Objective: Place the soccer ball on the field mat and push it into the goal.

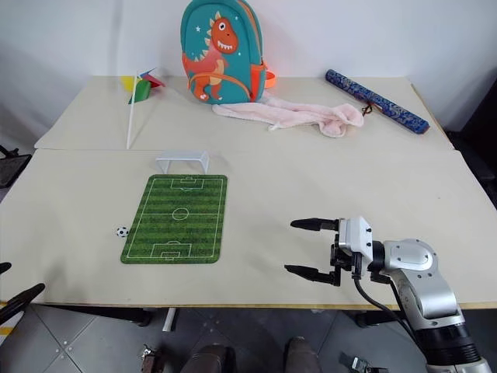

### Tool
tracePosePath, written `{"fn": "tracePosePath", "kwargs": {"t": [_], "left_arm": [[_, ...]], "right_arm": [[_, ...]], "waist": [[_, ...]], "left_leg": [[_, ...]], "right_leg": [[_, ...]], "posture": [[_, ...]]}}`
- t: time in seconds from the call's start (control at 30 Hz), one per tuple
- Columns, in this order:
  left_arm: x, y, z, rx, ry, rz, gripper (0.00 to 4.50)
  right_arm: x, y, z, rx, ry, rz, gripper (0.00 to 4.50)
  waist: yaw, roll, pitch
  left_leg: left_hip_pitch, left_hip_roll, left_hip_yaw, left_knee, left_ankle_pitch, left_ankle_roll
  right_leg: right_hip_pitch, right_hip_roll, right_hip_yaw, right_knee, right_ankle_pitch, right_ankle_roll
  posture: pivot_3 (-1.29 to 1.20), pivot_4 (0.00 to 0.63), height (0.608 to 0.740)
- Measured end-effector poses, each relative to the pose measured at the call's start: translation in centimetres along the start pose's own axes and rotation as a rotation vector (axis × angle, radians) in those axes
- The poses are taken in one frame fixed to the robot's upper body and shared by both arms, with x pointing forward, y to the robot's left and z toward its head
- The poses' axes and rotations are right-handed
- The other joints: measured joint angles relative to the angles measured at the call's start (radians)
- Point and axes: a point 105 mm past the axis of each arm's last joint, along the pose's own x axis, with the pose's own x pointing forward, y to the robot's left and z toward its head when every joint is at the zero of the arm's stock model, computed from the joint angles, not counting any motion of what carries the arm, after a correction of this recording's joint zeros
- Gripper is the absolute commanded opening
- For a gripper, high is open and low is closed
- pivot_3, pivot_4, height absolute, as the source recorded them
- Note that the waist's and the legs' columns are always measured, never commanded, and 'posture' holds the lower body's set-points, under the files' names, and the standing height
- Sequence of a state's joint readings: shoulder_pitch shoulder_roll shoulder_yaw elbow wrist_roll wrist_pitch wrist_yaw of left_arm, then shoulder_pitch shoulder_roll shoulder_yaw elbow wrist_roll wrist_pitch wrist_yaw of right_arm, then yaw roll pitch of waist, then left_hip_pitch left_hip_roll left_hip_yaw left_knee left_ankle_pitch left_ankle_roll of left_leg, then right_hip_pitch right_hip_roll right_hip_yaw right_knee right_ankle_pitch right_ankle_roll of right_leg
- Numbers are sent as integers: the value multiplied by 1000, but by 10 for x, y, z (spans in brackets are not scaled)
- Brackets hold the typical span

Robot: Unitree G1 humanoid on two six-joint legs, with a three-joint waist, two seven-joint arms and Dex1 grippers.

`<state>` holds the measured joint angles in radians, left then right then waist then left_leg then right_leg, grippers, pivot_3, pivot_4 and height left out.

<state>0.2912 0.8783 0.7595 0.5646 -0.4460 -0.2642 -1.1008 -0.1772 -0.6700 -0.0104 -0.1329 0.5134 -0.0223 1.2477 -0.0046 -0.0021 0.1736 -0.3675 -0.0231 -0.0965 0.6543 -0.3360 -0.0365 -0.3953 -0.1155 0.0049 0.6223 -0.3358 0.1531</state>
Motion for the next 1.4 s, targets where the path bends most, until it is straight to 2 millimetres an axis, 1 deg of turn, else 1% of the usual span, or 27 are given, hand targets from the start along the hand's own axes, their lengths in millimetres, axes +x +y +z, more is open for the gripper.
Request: {"fn": "tracePosePath", "kwargs": {"t": [0.17,0.23,0.33,0.4,0.43,0.5,0.57,0.63,0.67,0.73,0.83,0.93,1.03,1.1,1.2,1.3,1.4], "left_arm": [[-4,-2,-5,-24,29,-2,4480],[-4,-4,-7,-70,20,-5,4480],[-1,-8,-4,-152,-17,-32,4480],[2,-9,2,-208,-57,-38,4480],[5,-13,8,-235,-98,-49,4480],[15,-23,14,-269,-158,-69,4480],[27,-30,16,-299,-201,-59,4480],[46,-39,17,-332,-241,-55,4480],[59,-46,20,-345,-259,-67,4480],[78,-55,32,-325,-287,-101,4480],[93,-57,54,-259,-326,-135,4480],[109,-57,71,-182,-313,-197,4480],[122,-54,81,-113,-297,-229,4480],[130,-52,81,-101,-280,-236,4480],[138,-53,71,-116,-237,-247,4480],[141,-53,59,-135,-191,-244,4480],[141,-52,51,-143,-167,-237,4480]], "right_arm": [[0,1,-1,8,-3,13,4500],[4,2,2,22,-49,22,4500],[13,5,14,73,-184,37,4500],[19,3,25,79,-262,36,4500],[23,2,34,78,-316,28,4500],[29,3,47,65,-378,33,4500],[31,6,50,62,-395,40,4500],[36,11,50,72,-420,53,4500],[38,14,50,70,-440,62,4500],[42,22,50,66,-446,107,4500],[42,26,50,60,-436,135,4500],[42,26,47,40,-415,131,4500],[42,25,45,11,-391,124,4500],[42,24,42,12,-378,118,4500],[42,23,41,0,-374,109,4500],[43,23,40,-4,-370,95,4500],[41,24,37,0,-369,76,4500]], "waist": [[-2,0,0],[-2,0,0],[-2,0,0],[-2,0,0],[-2,0,0],[-1,0,0],[1,0,0],[6,0,0],[7,-1,-1],[4,-2,-1],[-4,-3,-2],[-3,-3,-2],[-5,-2,-1],[-6,-3,-1],[-9,-3,-1],[-12,-3,-1],[-11,-3,-1]], "left_leg": [[0,0,0,0,0,0],[0,0,0,0,0,0],[0,1,0,1,0,0],[0,1,0,1,0,0],[0,1,-1,1,0,0],[0,1,-1,1,0,0],[0,1,-1,1,0,0],[0,0,-2,3,0,0],[-1,0,-2,4,0,0],[-1,0,-2,5,0,0],[0,-1,-1,6,0,0],[0,-2,-1,6,1,-2],[1,-3,-1,6,1,-2],[0,-4,-1,6,1,-2],[0,-4,-1,6,1,-2],[0,-4,-1,6,1,-2],[0,-4,-1,7,1,-2]], "right_leg": [[0,0,0,0,0,0],[0,0,0,0,0,0],[0,0,0,1,0,0],[0,-1,0,2,0,0],[0,-1,1,3,0,0],[0,-1,1,2,0,0],[0,-1,0,2,0,0],[0,-1,0,3,0,0],[0,-1,-1,3,0,0],[1,-1,0,4,0,0],[1,0,1,5,0,0],[0,2,0,5,0,0],[0,2,0,6,0,0],[0,1,0,6,0,0],[-1,2,0,7,0,0],[-1,1,0,7,0,0],[-1,1,0,7,0,0]], "posture": [[0,150,740],[0,150,740],[0,150,740],[0,150,740],[0,150,740],[0,150,740],[0,150,740],[0,150,740],[0,150,740],[0,150,740],[0,150,740],[0,150,740],[0,150,740],[0,150,740],[0,150,740],[0,150,740],[0,150,740]]}}
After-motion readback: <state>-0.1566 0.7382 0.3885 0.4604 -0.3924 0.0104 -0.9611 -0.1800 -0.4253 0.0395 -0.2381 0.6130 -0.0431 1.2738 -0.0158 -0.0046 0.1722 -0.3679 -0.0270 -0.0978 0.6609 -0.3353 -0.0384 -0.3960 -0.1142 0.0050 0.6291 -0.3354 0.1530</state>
